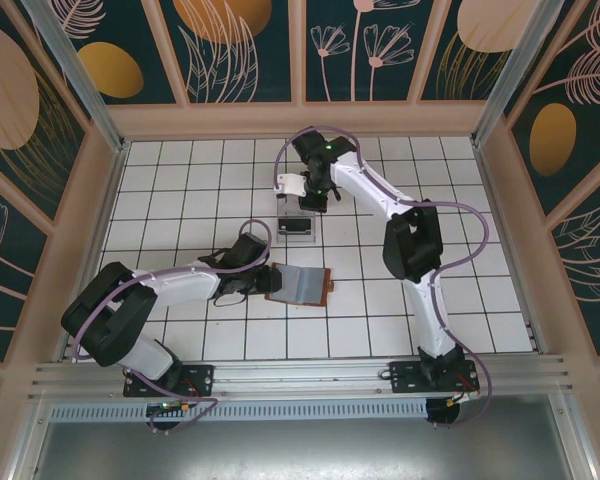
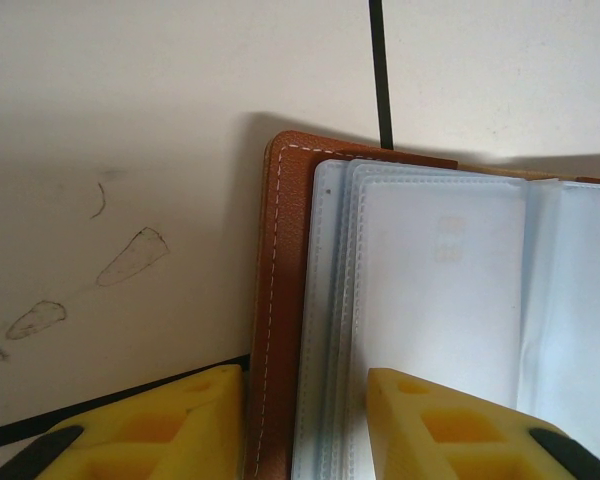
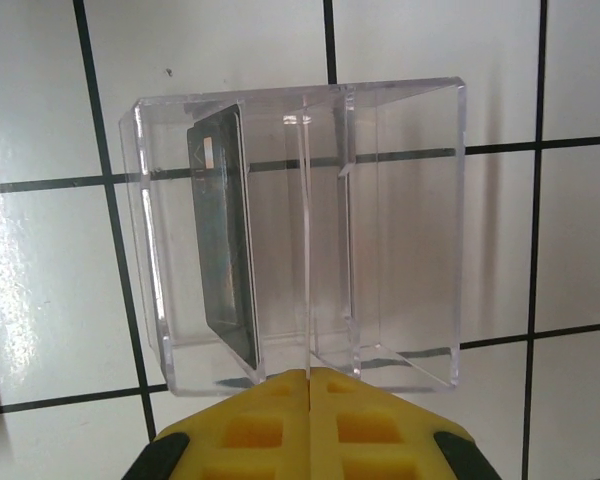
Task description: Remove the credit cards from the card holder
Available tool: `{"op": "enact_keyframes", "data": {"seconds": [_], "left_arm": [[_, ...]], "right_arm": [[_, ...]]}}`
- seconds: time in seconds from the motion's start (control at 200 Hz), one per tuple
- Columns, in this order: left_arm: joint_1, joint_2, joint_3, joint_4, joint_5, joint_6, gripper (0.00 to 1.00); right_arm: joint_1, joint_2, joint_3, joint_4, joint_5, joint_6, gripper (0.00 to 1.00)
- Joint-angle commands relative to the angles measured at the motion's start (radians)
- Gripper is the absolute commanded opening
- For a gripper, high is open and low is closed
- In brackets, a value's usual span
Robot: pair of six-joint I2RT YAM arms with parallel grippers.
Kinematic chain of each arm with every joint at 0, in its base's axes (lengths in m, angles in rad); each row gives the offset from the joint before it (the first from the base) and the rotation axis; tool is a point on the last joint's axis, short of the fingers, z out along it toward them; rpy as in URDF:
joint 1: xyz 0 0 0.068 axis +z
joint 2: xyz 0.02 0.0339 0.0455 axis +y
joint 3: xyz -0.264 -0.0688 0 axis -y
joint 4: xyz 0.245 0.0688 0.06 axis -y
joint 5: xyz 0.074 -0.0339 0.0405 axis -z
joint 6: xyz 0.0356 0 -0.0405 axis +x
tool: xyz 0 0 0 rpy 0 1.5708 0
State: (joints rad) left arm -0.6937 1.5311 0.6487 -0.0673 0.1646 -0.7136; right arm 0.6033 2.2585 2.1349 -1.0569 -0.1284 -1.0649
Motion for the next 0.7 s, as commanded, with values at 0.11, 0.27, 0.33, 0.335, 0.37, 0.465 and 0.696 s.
{"op": "enact_keyframes", "data": {"seconds": [0.11, 0.27, 0.33, 0.335, 0.37, 0.465, 0.696], "left_arm": [[-0.009, 0.008, -0.035, -0.123, 0.023, -0.024, 0.39], [-0.010, 0.002, -0.046, -0.124, 0.019, -0.023, 0.39], [-0.010, -0.004, -0.054, -0.122, 0.019, -0.027, 0.39], [-0.009, -0.004, -0.055, -0.122, 0.019, -0.028, 0.39], [-0.009, -0.007, -0.059, -0.119, 0.019, -0.029, 0.39], [-0.010, -0.013, -0.066, -0.118, 0.020, -0.032, 0.39], [-0.009, -0.033, -0.080, -0.118, 0.013, -0.040, 0.40]], "right_arm": [[-0.003, 0.061, 0.072, -0.067, 0.002, -0.025, 0.00], [0.003, 0.079, 0.077, -0.075, 0.007, -0.026, 0.00], [0.005, 0.082, 0.077, -0.074, 0.009, -0.025, 0.00], [0.004, 0.082, 0.076, -0.073, 0.009, -0.026, 0.00], [0.006, 0.084, 0.078, -0.070, 0.007, -0.024, 0.00], [0.010, 0.089, 0.082, -0.063, 0.015, -0.024, 0.09], [0.017, 0.088, 0.091, -0.038, 0.046, -0.021, 0.18]]}}
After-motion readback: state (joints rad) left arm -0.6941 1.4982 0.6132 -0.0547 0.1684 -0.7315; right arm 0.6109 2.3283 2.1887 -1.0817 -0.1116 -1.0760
